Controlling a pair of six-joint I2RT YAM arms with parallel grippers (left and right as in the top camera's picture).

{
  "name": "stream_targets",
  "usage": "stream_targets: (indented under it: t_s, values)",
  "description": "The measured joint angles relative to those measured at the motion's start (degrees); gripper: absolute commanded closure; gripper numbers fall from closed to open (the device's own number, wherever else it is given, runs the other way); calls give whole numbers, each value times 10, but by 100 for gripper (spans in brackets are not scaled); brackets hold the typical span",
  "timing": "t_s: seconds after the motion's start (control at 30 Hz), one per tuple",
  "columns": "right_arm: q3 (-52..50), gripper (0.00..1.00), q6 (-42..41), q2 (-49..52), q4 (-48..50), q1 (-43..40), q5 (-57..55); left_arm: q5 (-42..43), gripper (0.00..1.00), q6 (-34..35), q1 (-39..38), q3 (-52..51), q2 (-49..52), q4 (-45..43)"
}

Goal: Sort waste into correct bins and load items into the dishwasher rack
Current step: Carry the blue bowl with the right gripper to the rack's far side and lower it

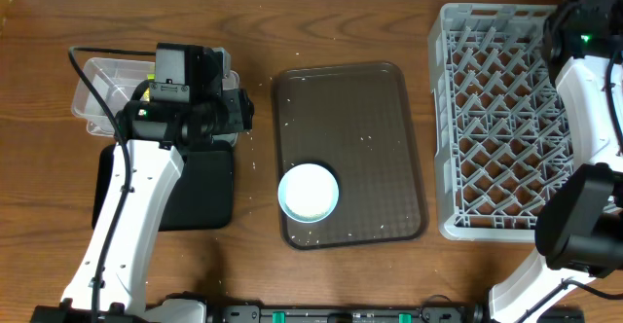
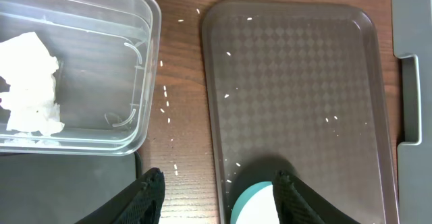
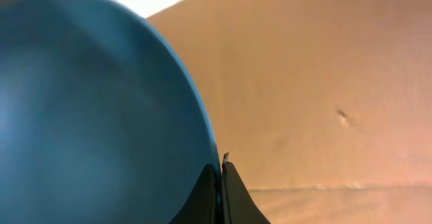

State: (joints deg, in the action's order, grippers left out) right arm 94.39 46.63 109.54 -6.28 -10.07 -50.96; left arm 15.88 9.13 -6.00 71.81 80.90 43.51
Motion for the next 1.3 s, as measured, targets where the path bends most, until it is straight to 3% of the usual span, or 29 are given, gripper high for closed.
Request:
stream_targets:
  t_s: [0.2,0.47,0.8,1.07,1.2,1.3]
  values:
    - [0,99,32,0,91,-5,-73,0,46,0,0,0,0,0]
    - [-1,99,36,1,-48,-3,-29,0,46,0,0,0,0,0]
    - [2,99,-1,0,-79,-2,17,0,46,0,0,0,0,0]
    - [16,98,-73,-17,-168,19,83,0,46,0,0,0,0,0]
    - [20,94,-118,-20,-204,35,96,0,46,0,0,0,0,0]
    - [22,81,-152,-21,-245,48,110,0,46,0,0,0,0,0]
